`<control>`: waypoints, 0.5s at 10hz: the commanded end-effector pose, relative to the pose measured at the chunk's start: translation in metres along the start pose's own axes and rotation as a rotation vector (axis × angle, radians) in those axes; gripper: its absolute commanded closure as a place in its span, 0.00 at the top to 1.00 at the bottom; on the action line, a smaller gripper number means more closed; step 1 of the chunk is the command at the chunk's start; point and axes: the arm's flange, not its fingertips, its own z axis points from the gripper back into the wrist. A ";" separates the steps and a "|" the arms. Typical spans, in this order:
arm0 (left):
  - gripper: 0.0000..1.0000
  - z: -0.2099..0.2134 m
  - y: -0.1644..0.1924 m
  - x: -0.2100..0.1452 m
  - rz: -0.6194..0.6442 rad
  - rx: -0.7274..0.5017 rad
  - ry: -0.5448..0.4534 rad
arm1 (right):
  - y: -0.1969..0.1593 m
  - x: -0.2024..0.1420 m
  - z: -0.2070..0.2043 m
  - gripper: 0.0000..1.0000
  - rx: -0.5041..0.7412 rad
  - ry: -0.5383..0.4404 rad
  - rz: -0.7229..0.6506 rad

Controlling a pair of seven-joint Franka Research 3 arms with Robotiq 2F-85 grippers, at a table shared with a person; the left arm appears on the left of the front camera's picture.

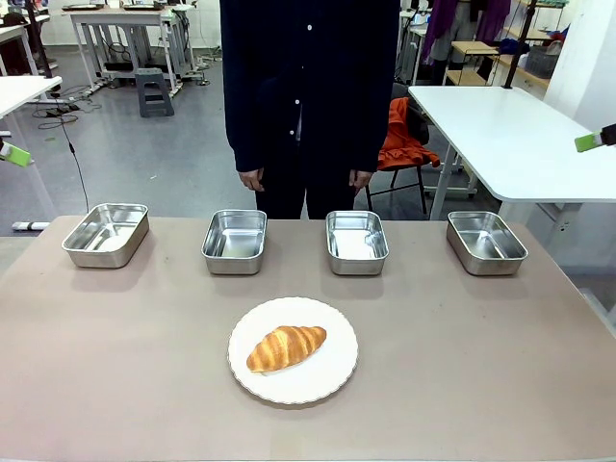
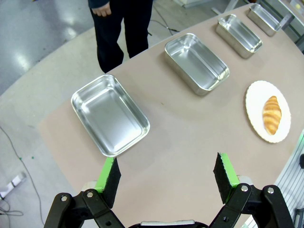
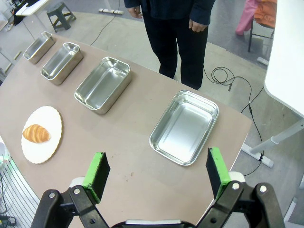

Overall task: Place the bread in the container.
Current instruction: Place the Butter Roll into the Airtight Container indicated by the human.

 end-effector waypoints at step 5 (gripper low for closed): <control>1.00 0.001 -0.001 0.001 0.002 0.003 -0.009 | 0.000 0.001 -0.001 1.00 0.012 -0.017 -0.004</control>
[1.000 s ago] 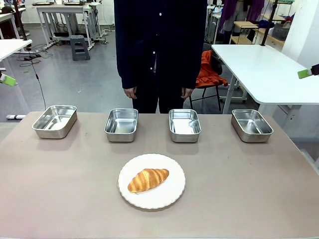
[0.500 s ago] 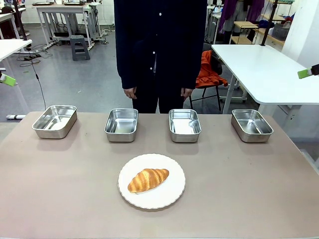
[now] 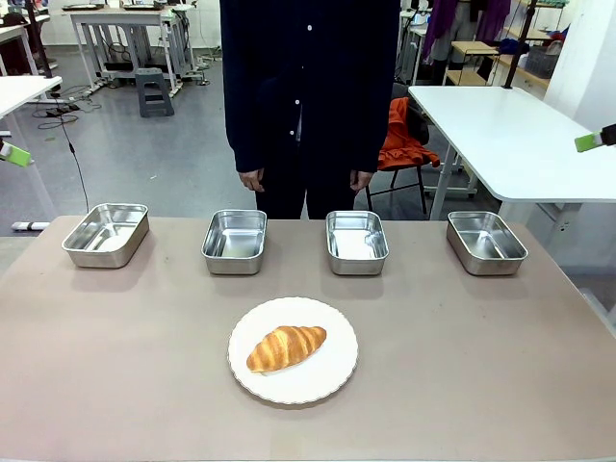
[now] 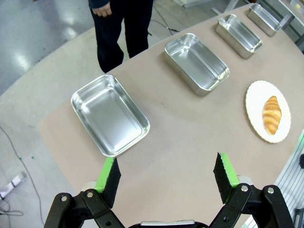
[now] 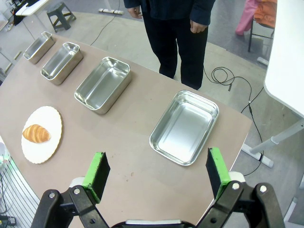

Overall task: Place the bread in the container.
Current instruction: Place the Butter Roll into the Airtight Container indicated by the human.

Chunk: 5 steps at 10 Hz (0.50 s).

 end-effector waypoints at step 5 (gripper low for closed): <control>1.00 0.001 -0.001 0.001 0.002 0.003 -0.009 | 0.000 0.001 -0.001 1.00 0.012 -0.017 -0.004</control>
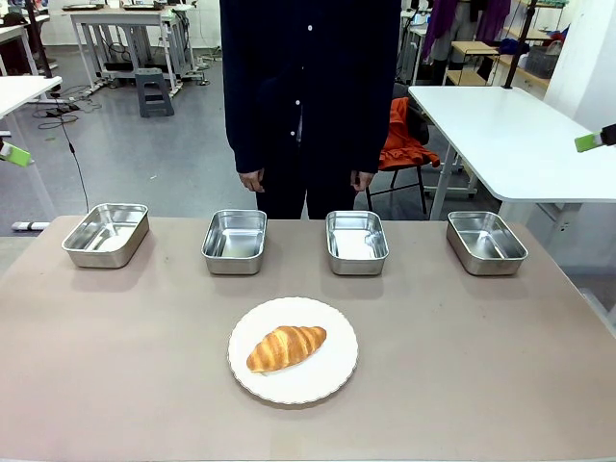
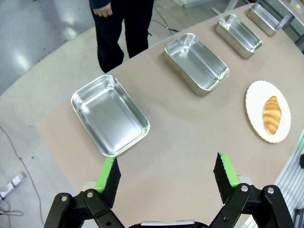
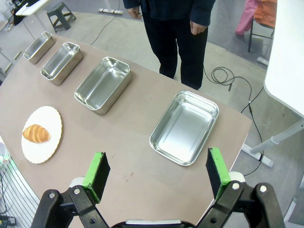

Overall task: Place the bread in the container.
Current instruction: Place the Butter Roll into the Airtight Container indicated by the human.

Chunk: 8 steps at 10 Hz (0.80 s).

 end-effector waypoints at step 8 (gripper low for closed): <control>1.00 0.001 -0.001 0.001 0.002 0.003 -0.009 | 0.000 0.001 -0.001 1.00 0.012 -0.017 -0.004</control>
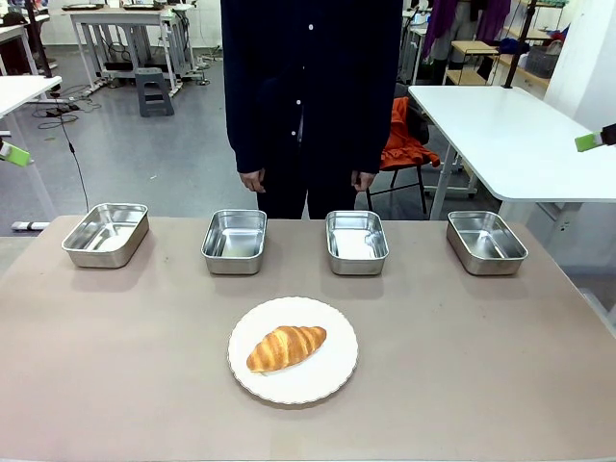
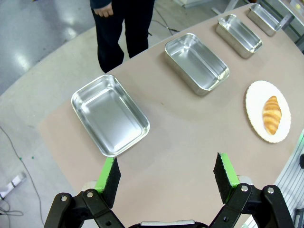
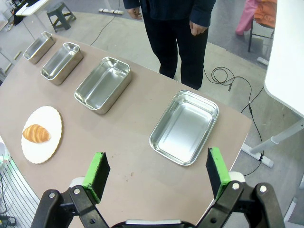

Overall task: Place the bread in the container.
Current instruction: Place the Butter Roll into the Airtight Container indicated by the human.

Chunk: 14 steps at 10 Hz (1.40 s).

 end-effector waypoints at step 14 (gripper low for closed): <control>1.00 0.001 -0.001 0.001 0.002 0.003 -0.009 | 0.000 0.001 -0.001 1.00 0.012 -0.017 -0.004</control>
